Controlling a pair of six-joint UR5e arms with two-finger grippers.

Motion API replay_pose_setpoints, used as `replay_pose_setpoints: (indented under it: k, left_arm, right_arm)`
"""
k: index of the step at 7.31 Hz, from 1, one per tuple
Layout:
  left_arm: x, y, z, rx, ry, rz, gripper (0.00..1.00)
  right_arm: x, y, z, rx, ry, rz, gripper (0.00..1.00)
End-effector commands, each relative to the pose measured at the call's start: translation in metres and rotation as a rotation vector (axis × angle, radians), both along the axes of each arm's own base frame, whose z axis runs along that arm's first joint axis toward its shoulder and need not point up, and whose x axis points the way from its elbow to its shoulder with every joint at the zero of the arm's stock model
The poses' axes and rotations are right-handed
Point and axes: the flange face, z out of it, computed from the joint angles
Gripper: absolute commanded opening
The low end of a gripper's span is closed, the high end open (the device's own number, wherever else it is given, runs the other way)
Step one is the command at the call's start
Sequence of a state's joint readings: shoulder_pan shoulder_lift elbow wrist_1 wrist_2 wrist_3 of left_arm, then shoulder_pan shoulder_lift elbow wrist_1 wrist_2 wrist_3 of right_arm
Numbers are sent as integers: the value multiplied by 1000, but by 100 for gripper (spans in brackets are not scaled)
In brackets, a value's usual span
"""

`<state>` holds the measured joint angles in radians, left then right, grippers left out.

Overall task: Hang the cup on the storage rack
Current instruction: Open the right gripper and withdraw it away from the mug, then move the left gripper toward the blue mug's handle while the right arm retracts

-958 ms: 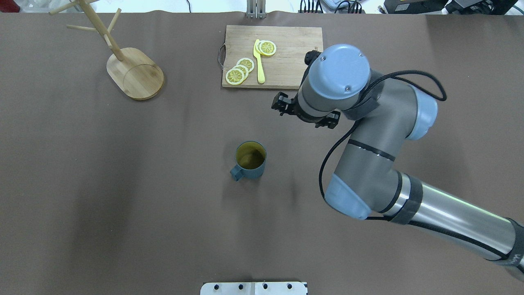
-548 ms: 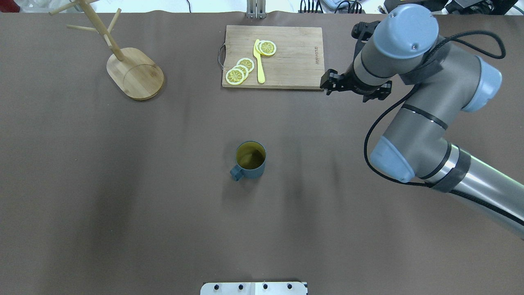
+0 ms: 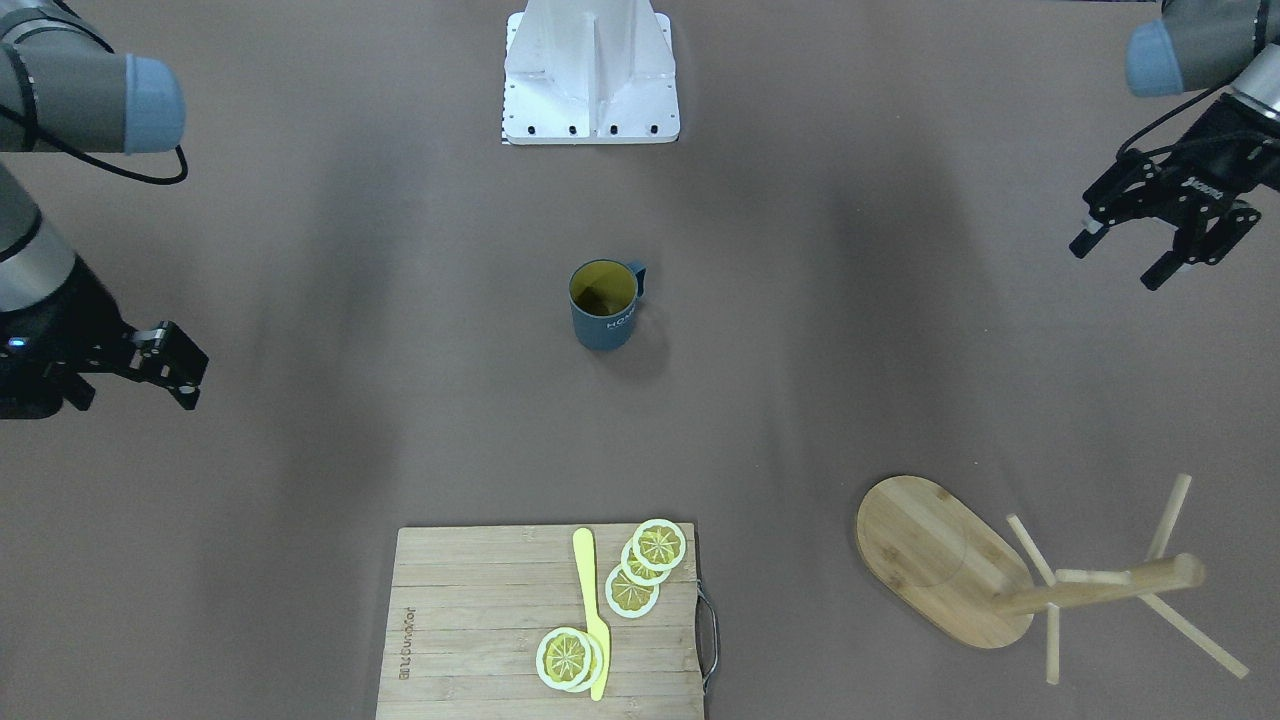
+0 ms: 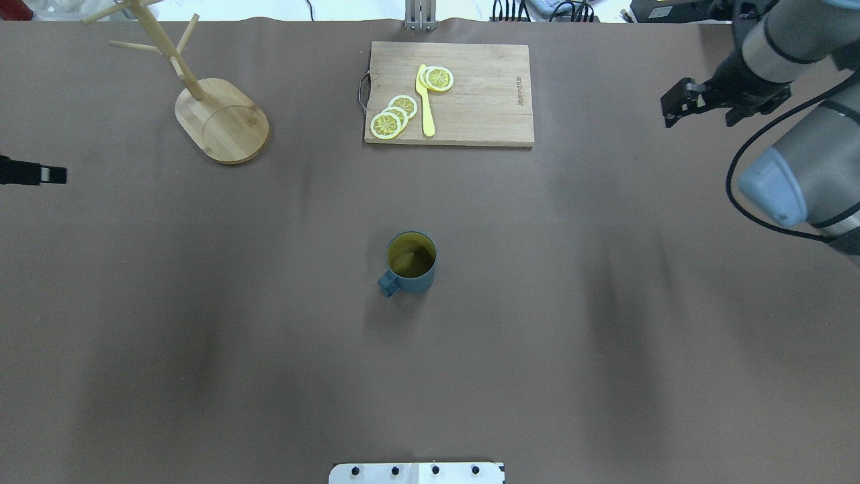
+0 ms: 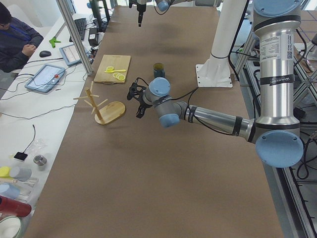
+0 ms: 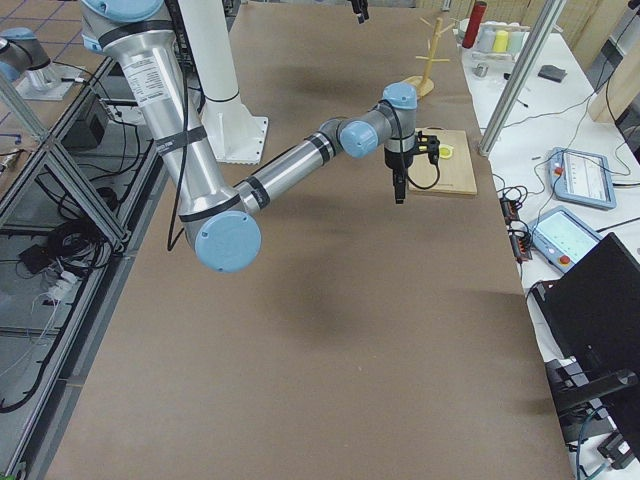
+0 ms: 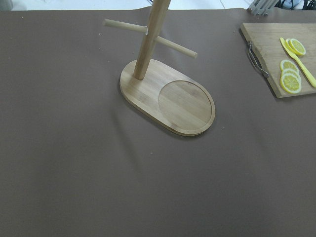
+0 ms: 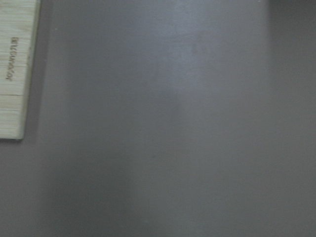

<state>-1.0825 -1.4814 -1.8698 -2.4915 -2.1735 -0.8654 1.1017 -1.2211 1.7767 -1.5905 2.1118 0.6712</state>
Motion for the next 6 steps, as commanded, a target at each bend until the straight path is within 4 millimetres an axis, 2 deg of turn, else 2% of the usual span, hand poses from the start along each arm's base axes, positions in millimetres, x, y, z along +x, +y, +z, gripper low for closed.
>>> replay_pose_setpoints:
  k: [1, 2, 3, 4, 5, 6]
  left_arm:
    - [107, 20, -24, 14, -8, -37, 99]
    - [136, 34, -28, 41, -23, -36, 99]
    - [164, 52, -32, 66, -32, -21, 99]
    - [203, 74, -46, 110, -29, -9, 98]
    - [238, 97, -62, 144, -15, 10, 98]
    - [269, 117, -74, 173, -21, -2, 98]
  right_arm:
    - [99, -8, 68, 41, 1, -97, 100]
    - [147, -9, 106, 54, -9, -140, 100]
    - [195, -1, 149, 59, -19, -167, 100]
    - [228, 20, 184, 40, -8, -163, 100]
    - [249, 46, 215, 21, 16, -159, 100]
    - [259, 56, 226, 27, 38, -170, 100]
